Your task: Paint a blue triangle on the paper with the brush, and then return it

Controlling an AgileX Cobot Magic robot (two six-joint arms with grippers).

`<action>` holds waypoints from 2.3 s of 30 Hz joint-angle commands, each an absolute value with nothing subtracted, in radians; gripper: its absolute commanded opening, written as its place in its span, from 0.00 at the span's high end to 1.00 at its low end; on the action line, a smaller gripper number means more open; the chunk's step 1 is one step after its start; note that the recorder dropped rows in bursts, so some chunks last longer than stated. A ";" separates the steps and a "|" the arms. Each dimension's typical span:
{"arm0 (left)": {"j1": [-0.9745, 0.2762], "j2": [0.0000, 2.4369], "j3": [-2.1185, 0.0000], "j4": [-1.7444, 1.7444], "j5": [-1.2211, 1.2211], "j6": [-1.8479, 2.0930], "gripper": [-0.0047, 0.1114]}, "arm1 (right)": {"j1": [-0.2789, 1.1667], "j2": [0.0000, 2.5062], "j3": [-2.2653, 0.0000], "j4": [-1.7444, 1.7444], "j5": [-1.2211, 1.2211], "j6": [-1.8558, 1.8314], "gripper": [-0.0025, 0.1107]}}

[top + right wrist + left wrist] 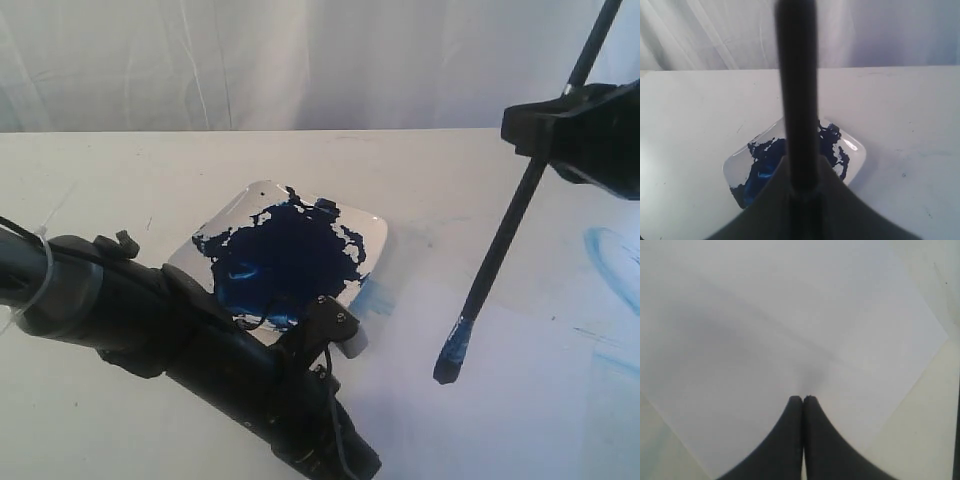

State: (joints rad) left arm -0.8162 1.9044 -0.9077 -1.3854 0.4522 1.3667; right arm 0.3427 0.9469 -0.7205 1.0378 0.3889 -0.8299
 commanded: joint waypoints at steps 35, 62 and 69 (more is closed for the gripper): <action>-0.824 1.914 -0.907 -1.375 0.457 1.364 0.96 | 0.336 1.223 -0.673 1.649 0.605 -1.552 0.98; -0.827 1.823 -0.893 -1.112 0.434 1.140 0.96 | 0.336 1.237 -0.673 1.651 0.598 -1.594 0.98; -0.827 1.822 -0.885 -1.114 0.415 1.140 0.96 | 0.336 1.237 -0.673 1.651 0.597 -1.596 0.98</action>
